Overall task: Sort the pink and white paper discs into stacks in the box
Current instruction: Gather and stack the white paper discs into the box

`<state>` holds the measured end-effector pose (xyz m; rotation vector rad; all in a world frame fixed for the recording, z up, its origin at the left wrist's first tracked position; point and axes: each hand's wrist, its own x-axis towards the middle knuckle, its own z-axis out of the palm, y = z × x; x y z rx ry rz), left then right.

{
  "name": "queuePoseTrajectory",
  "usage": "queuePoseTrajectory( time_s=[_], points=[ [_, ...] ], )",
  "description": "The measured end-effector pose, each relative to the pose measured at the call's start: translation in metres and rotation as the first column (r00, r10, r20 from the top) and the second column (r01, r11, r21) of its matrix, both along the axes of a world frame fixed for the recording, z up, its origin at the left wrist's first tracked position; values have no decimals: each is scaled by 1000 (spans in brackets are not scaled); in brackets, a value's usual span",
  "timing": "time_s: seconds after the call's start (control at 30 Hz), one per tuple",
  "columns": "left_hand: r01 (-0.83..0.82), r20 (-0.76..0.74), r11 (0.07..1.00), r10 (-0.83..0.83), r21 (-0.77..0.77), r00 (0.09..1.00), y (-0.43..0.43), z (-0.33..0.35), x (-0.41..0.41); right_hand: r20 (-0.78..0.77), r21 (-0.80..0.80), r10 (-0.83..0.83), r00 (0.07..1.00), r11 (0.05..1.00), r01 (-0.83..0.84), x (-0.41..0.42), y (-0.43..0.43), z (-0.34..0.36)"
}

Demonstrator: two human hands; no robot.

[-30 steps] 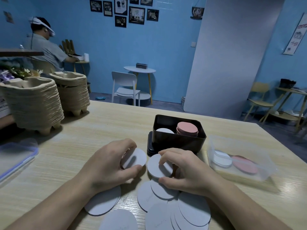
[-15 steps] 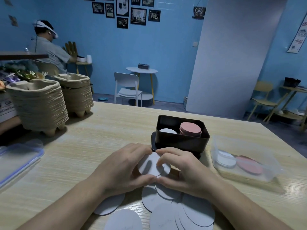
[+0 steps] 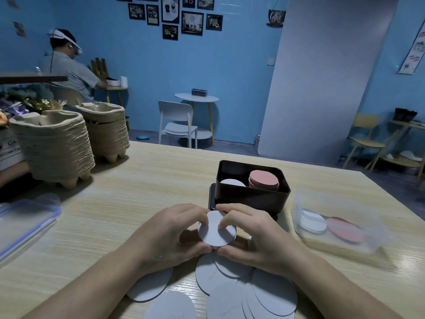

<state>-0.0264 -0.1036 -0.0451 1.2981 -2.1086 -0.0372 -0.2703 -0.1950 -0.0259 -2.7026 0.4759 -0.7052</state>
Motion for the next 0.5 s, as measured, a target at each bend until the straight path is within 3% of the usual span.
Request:
queuePoseTrajectory(
  time_s=[0.3,0.5],
  points=[
    [39,-102,999,-36,34,994,1,4,1,57,15,34,998,999,-35,1,2,3],
    [8,15,998,-7,-64,1000,1,5,-5,-18,-45,60,998,997,-61,3,-1,2]
  ],
)
